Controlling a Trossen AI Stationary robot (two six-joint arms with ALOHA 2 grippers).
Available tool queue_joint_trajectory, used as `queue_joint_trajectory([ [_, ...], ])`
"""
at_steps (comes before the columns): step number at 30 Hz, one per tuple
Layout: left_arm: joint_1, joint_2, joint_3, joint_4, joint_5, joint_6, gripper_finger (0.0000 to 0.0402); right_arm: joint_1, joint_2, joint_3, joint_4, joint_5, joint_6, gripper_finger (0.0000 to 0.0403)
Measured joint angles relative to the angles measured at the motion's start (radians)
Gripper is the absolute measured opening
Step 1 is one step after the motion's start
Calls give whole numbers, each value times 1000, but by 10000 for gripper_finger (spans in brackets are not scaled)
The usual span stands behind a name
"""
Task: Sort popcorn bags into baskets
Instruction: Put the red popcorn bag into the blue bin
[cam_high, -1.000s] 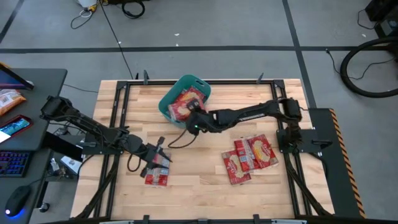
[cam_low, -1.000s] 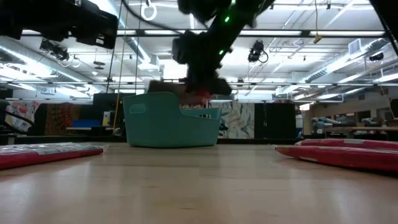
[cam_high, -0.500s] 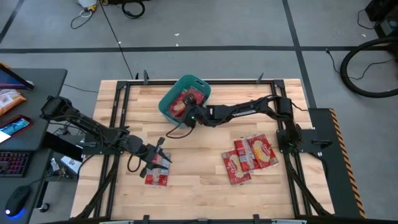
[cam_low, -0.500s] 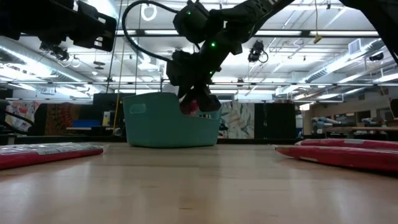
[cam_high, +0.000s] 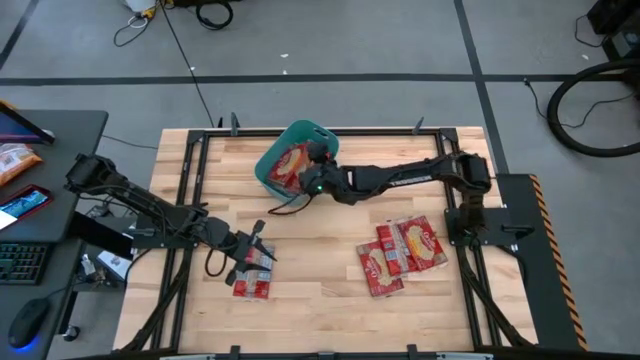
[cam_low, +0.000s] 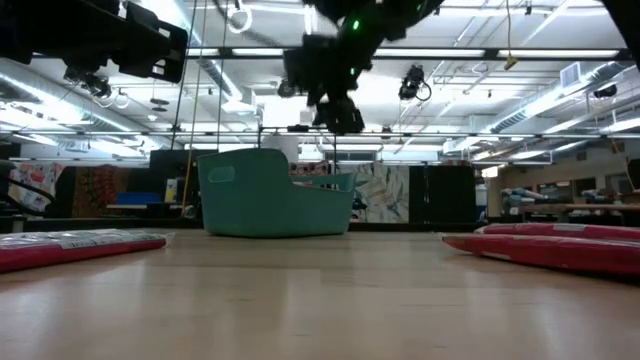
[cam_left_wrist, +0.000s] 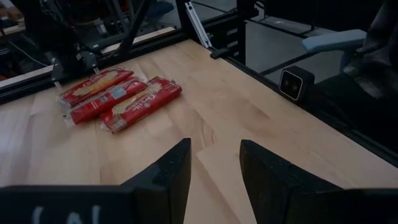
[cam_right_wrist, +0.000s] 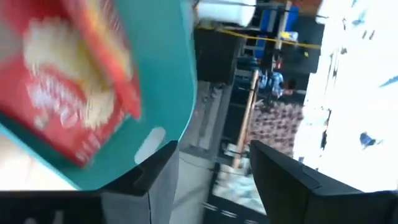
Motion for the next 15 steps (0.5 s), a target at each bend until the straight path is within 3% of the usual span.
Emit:
queue_joint_trajectory([
  [8, 0, 0, 0, 0, 0, -6, 142, 92, -77, 0, -151, -7, 345, 201],
  [15, 0, 0, 0, 0, -72, -2, 142, 161, -85, 0, -476, -101, 731, 199],
])
